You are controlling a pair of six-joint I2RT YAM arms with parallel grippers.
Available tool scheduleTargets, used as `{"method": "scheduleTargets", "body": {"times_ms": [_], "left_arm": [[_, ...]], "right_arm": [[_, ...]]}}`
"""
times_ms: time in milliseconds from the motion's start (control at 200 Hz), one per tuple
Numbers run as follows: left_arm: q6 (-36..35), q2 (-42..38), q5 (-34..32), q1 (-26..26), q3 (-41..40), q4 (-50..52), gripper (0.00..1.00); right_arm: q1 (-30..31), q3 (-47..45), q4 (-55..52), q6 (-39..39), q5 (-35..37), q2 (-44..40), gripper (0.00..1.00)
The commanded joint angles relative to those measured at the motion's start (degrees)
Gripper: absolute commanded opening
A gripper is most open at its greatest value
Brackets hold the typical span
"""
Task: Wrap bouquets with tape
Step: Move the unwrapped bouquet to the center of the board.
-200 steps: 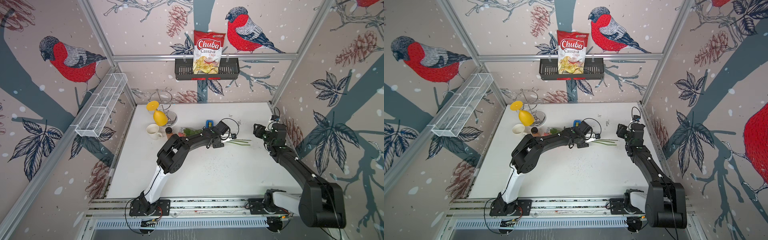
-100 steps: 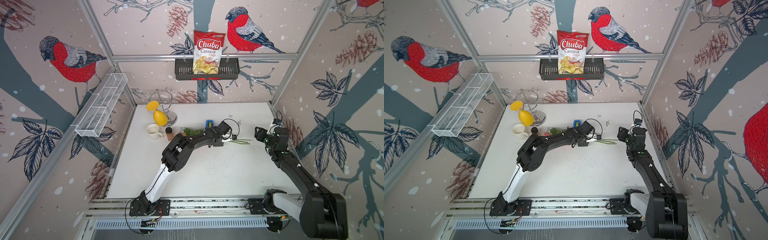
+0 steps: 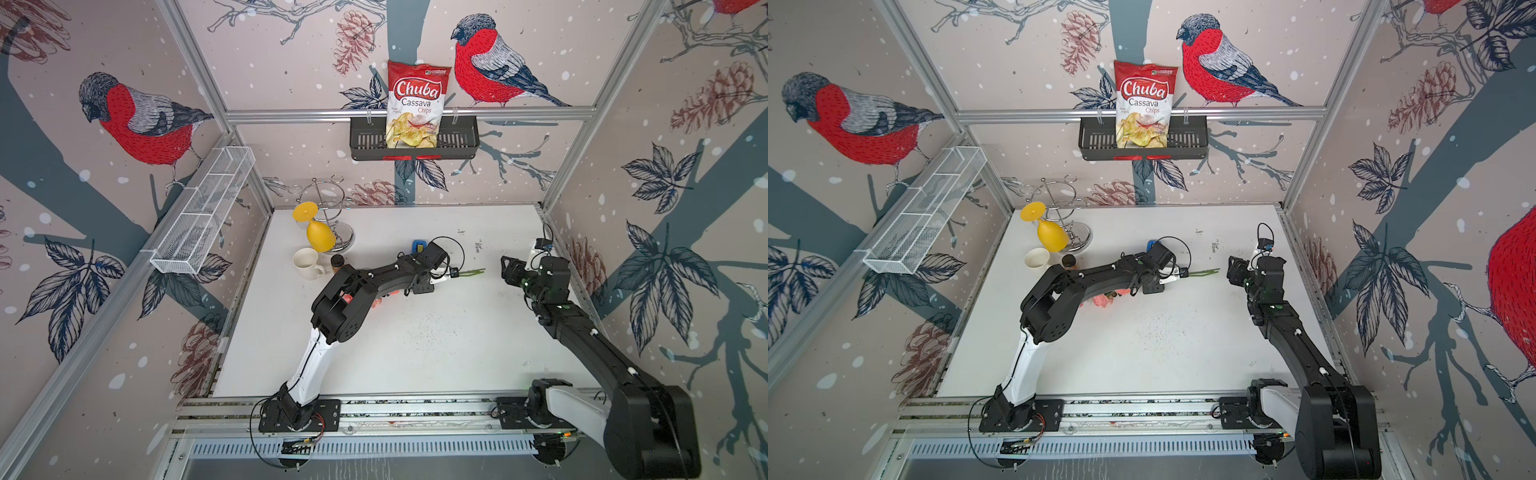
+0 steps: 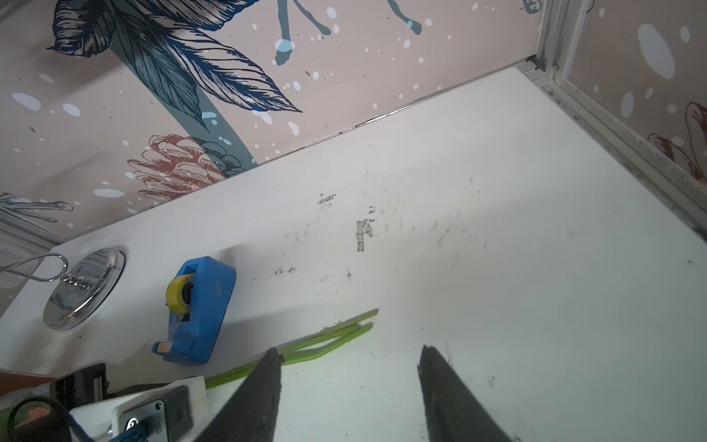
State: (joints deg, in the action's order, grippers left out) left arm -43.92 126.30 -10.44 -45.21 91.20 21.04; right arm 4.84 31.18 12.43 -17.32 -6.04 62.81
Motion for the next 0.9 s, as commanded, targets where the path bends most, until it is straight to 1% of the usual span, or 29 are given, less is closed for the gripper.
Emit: {"method": "scheduleTargets", "body": {"times_ms": [0,45,90,165,205,255,275,305,340,355,425,450,470,485,570,670,765,851,896], "left_arm": [[-1.29,-0.32,2.26,0.55,-0.98,2.52,0.02],[-1.51,-0.17,2.58,0.48,-0.49,2.79,0.02],[-1.56,-0.24,3.3,0.54,0.13,3.21,0.0],[-3.01,-1.04,3.87,0.65,-0.82,2.79,0.0],[-3.56,-1.25,3.02,0.65,-1.47,1.8,0.08],[-3.65,-1.35,3.05,0.65,-1.57,1.7,0.09],[-3.71,-1.44,3.69,0.65,-1.5,2.07,0.11],[-3.72,-1.76,4.48,0.65,-1.61,2.32,0.18],[-3.29,-2.49,5.44,0.65,-1.77,2.34,0.34],[-3.06,-2.88,5.97,0.65,-1.85,2.3,0.39],[-2.16,-5.09,8.6,0.73,-2.19,2.57,0.51],[-1.94,-5.99,9.68,0.69,-2.38,2.69,0.56],[-1.75,-6.78,10.29,0.74,-2.5,2.67,0.63],[-1.44,-7.36,10.73,0.74,-2.66,2.59,0.65],[-0.64,-10.74,12.3,0.91,-3.38,3.2,0.66],[0.02,-15.42,13.47,1.76,-6.1,3.26,0.65],[0.65,-19.76,15.56,3.61,-9.02,3.42,0.65],[1.09,-22.68,16.31,5.57,-11.4,3.69,0.64],[1.12,-23.92,16.57,6.58,-12.7,3.53,0.63]], "right_arm": [[1.42,0.61,1.91,1.66,0.63,0.77,0.59],[2.06,0.88,1.89,1.76,0.92,1.15,0.59],[2.56,1.19,1.69,1.96,1.07,1.58,0.59],[3.22,1.75,1.04,2.05,1.47,2.04,0.6],[3.54,1.87,0.93,2.05,1.47,2.16,0.62],[3.93,2.19,0.7,2.01,1.45,2.38,0.65],[4.08,2.36,0.49,2.03,1.44,2.52,0.65],[4.27,2.76,-0.03,1.8,1.55,2.74,0.66],[4.52,3.28,-0.69,1.39,1.64,2.97,0.67],[4.56,3.42,-0.92,1.31,1.57,3.02,0.67],[4.81,3.8,-1.52,0.6,0.72,3.22,0.68],[4.89,3.88,-1.53,0.03,0.41,3.28,0.68],[4.98,3.89,-1.53,-0.37,0.08,3.3,0.68],[5.04,3.89,-1.48,-0.68,-0.14,3.36,0.68],[5.35,4.55,-1.5,-3.1,-2.31,4.57,0.67],[6.23,6.73,-1.69,-6.37,-6.41,8.6,0.62],[8.93,10.76,-1.42,-8.65,-10.46,16.24,0.53],[12.6,15.38,-0.68,-9.93,-13.36,23.27,0.41],[14.44,18.09,-0.02,-10.68,-14.91,27.13,0.37]]}}
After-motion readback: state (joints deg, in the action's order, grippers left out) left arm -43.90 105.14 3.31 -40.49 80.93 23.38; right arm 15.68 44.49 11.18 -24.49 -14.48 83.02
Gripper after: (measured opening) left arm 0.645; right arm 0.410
